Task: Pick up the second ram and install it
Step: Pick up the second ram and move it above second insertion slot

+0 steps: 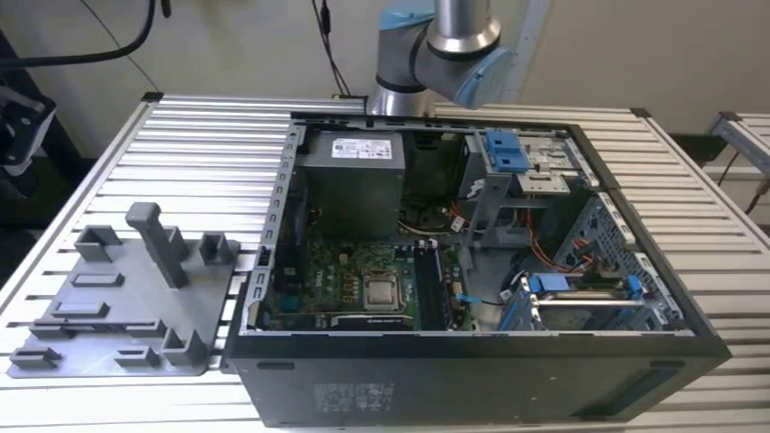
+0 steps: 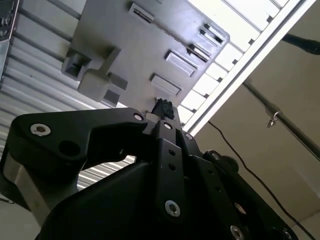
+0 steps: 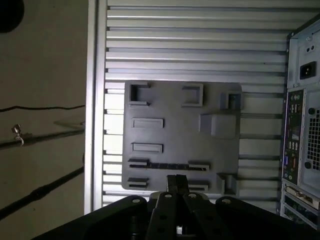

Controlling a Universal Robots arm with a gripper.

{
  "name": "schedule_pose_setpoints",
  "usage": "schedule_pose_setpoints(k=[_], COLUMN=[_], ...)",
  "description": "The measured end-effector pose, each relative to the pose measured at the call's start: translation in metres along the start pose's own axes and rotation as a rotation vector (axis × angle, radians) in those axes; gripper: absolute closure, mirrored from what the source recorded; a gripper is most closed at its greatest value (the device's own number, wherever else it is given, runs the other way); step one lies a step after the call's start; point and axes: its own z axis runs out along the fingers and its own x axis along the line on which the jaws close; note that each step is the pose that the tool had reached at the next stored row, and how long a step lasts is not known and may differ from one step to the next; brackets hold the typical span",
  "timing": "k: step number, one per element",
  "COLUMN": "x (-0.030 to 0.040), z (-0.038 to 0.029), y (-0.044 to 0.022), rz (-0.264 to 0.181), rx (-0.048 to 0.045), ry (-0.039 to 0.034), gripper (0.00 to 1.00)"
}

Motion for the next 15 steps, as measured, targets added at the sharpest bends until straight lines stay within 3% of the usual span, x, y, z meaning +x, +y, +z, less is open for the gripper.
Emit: schedule_pose_setpoints(k=[15], x=[0.0001], z=[0.0], y=[0.0], rz=[-0.134], rx=[0.0062], ry=[0.0062], gripper=[0.89])
